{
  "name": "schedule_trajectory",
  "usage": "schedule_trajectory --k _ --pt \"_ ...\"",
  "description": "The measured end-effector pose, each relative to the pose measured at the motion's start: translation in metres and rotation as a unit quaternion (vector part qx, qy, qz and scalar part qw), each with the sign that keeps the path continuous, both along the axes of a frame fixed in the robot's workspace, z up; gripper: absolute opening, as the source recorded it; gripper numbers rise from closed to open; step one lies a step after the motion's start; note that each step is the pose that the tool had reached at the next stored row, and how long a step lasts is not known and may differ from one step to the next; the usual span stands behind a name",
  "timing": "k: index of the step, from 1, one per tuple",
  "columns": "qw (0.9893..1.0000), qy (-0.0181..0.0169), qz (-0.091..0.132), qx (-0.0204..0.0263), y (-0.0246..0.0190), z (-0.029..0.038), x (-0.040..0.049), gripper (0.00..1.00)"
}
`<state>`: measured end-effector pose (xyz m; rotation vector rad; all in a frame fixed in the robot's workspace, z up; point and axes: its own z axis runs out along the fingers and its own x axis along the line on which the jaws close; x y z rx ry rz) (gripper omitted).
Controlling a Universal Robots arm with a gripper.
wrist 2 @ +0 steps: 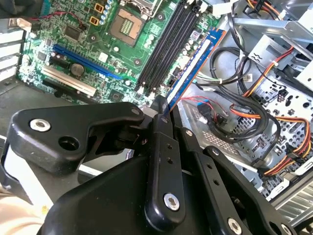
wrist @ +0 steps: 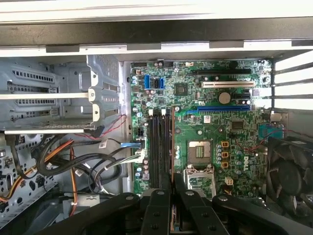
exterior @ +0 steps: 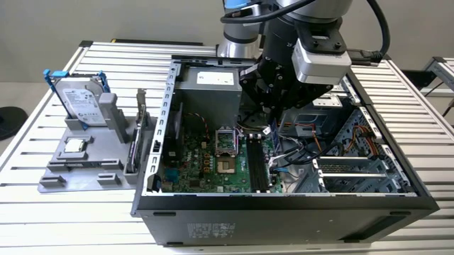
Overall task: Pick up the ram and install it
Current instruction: 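Insert the ram into the slot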
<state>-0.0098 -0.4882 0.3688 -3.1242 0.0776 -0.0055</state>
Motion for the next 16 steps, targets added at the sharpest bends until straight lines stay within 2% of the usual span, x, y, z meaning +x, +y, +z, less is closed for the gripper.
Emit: schedule_trajectory --k 16 --pt "1.0 0.0 0.0 0.0 0.0 -0.0067 0.0038 0.0"
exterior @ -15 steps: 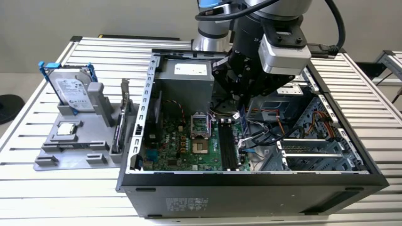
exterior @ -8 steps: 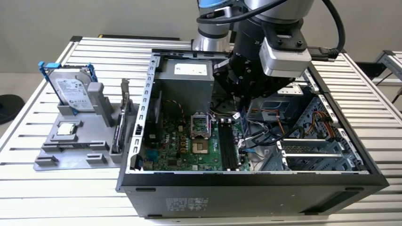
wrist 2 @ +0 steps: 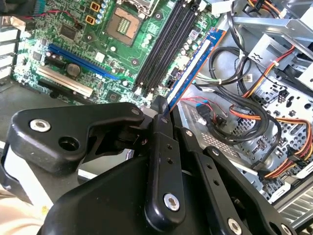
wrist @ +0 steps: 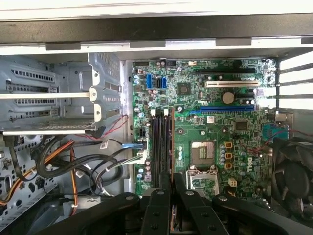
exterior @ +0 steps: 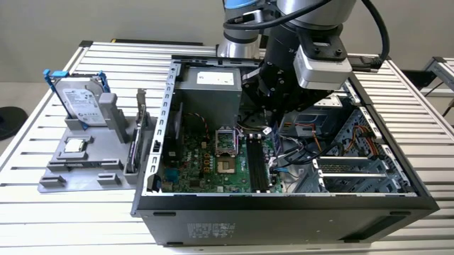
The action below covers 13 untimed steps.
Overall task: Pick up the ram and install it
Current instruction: 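Insert the ram into the slot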
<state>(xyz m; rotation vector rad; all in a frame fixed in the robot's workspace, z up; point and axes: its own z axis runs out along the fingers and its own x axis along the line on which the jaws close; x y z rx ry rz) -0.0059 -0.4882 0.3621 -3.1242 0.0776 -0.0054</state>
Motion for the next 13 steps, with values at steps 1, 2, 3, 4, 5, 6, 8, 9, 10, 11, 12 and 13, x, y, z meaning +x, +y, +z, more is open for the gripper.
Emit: schedule_trajectory --k 1,2,3,4,5,6,8,9,10,11,12,13 --pt "1.0 0.0 0.0 0.0 0.0 -0.0004 0.0002 0.0" --pt "1.0 0.0 0.0 0.0 0.0 -0.0008 0.0003 0.0" --pt "1.0 0.0 0.0 0.0 0.0 -0.0012 0.0005 0.0" --pt "1.0 0.0 0.0 0.0 0.0 -0.0016 0.0007 0.0" --pt "1.0 0.0 0.0 0.0 0.0 -0.002 0.0009 0.0" --pt "1.0 0.0 0.0 0.0001 0.0 -0.0025 0.0011 0.0" --pt "1.0 0.0 0.0 0.0 0.0 -0.0037 0.0014 0.0" --pt "1.0 0.0 0.0 0.0 0.0 -0.0043 0.0016 0.0" --pt "1.0 0.0 0.0 0.0 0.0 -0.0049 0.0017 0.0" --pt "1.0 0.0 0.0 0.0 0.0 -0.0056 0.0019 0.0" --pt "1.0 0.0 0.0 0.0 0.0 -0.0063 0.002 0.0" --pt "1.0 0.0 0.0 0.0 0.0 -0.007 0.0021 0.0"
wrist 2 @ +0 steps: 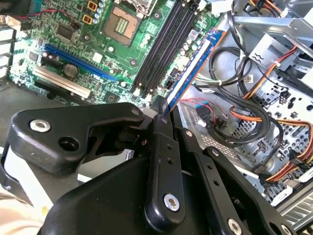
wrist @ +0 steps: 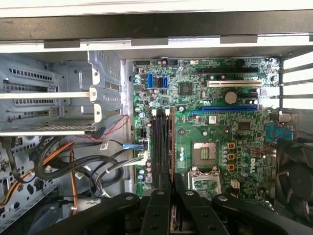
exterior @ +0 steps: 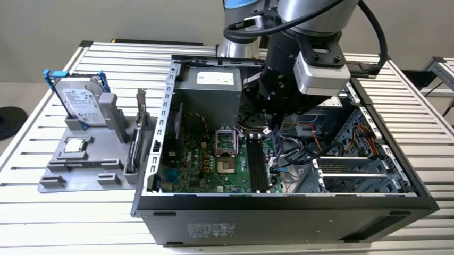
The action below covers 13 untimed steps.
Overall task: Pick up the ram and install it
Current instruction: 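Insert the ram into the slot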
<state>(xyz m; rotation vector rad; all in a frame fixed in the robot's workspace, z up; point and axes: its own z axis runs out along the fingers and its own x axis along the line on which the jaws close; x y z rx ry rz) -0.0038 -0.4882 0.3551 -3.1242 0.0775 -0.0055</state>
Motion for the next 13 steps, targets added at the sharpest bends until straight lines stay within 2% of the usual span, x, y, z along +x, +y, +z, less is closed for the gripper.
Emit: schedule_trajectory --k 13 --pt "1.0 0.0 0.0 0.0 0.0 -0.0085 0.0014 0.0"
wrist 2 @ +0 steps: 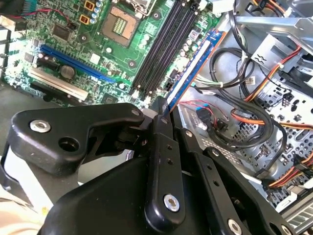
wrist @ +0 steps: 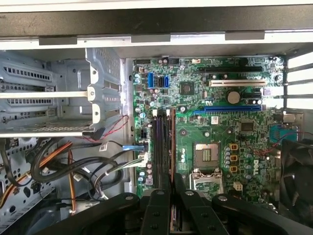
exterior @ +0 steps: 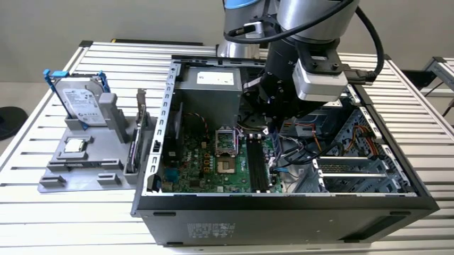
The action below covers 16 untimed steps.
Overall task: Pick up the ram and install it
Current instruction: 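Insert the ram into the slot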
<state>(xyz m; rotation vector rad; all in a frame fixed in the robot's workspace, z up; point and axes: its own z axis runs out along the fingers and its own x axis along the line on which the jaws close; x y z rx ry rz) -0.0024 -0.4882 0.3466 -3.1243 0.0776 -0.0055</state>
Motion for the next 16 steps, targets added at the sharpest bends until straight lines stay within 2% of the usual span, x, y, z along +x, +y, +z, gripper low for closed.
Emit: schedule_trajectory --k 16 --pt "1.0 0.0 0.0 0.0 0.0 -0.0092 0.0006 0.0"
